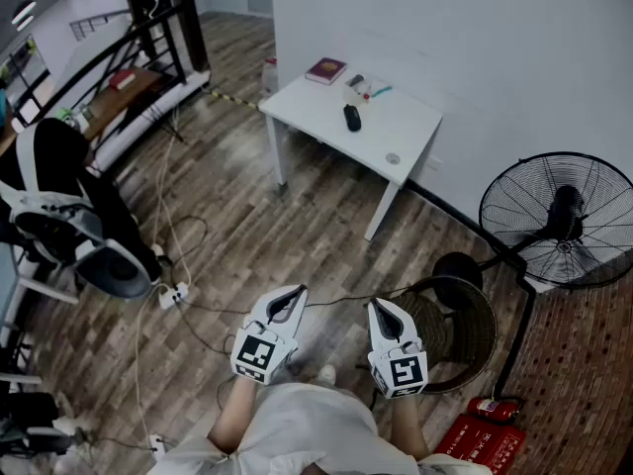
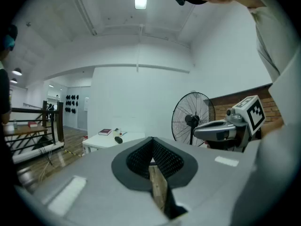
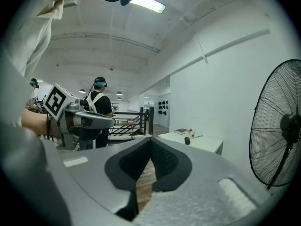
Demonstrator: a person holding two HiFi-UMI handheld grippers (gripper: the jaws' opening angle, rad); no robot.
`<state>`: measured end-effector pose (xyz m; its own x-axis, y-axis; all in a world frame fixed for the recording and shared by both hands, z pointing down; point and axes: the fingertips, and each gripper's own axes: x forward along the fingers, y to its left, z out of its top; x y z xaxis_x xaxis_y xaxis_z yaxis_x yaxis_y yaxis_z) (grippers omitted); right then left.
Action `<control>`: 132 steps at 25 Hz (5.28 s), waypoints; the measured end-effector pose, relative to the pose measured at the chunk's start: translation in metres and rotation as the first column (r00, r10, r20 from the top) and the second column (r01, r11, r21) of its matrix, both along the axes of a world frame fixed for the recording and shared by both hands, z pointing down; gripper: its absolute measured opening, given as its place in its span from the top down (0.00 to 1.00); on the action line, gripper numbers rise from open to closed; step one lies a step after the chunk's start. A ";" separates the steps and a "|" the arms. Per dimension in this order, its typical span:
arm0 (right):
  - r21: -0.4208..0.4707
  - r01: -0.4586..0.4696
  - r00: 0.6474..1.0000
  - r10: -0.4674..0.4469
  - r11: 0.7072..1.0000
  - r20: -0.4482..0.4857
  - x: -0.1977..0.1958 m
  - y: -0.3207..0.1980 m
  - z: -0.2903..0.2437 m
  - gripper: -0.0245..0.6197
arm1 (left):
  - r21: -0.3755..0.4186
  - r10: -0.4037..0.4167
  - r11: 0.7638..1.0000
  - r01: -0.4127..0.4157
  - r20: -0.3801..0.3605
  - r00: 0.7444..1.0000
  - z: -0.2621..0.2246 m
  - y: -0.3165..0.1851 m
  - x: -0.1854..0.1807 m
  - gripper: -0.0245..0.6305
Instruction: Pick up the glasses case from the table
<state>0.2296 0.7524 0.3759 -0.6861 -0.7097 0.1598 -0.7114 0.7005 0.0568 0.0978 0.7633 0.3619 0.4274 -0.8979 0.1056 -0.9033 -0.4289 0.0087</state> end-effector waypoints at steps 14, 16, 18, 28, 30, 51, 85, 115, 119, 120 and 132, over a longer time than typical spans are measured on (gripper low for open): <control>0.031 -0.017 0.999 0.015 0.999 0.043 -0.005 -0.057 -0.011 0.96 | 0.037 0.009 0.999 -0.010 0.031 0.999 -0.009 -0.044 0.008 0.93; 0.034 -0.020 0.999 0.019 0.999 0.028 -0.016 -0.076 -0.011 0.96 | 0.043 0.022 0.999 -0.023 0.023 0.999 -0.011 -0.062 0.000 0.93; 0.037 -0.028 0.999 0.028 0.999 0.020 -0.027 -0.096 -0.012 0.96 | 0.040 0.039 0.998 -0.040 0.022 0.999 -0.012 -0.083 -0.008 0.93; 0.015 -0.075 0.997 0.075 0.997 0.014 -0.095 -0.169 -0.010 0.96 | 0.034 0.082 0.996 -0.082 0.008 0.997 -0.006 -0.158 -0.072 0.93; 0.009 -0.090 0.996 0.090 0.996 0.008 -0.102 -0.178 -0.007 0.96 | 0.028 0.087 0.996 -0.087 0.008 0.996 -0.002 -0.170 -0.079 0.93; 0.016 -0.079 0.997 0.080 0.997 -0.019 -0.143 -0.298 -0.012 0.96 | 0.057 0.063 0.996 -0.062 -0.012 0.998 -0.015 -0.289 -0.121 0.93; -0.015 -0.014 0.999 0.015 1.000 0.043 -0.151 -0.601 -0.007 0.96 | 0.002 0.008 1.000 -0.008 0.061 0.998 -0.009 -0.586 -0.122 0.93; -0.149 -0.201 0.978 0.190 0.968 -0.086 -0.194 -0.779 0.057 0.95 | -0.094 0.236 0.968 -0.235 0.006 0.972 0.047 -0.783 -0.160 0.93; -0.184 -0.240 0.967 0.219 0.953 -0.127 -0.188 -0.791 0.077 0.95 | -0.124 0.288 0.951 -0.285 0.003 0.958 0.064 -0.798 -0.156 0.93; -0.192 -0.250 0.964 0.227 0.949 -0.136 -0.186 -0.793 0.082 0.95 | -0.132 0.300 0.946 -0.297 0.001 0.954 0.068 -0.801 -0.154 0.93; -0.320 -0.349 0.927 0.275 0.881 -0.254 -0.164 -0.808 0.148 0.89 | -0.234 0.410 0.884 -0.404 -0.024 0.912 0.116 -0.824 -0.131 0.93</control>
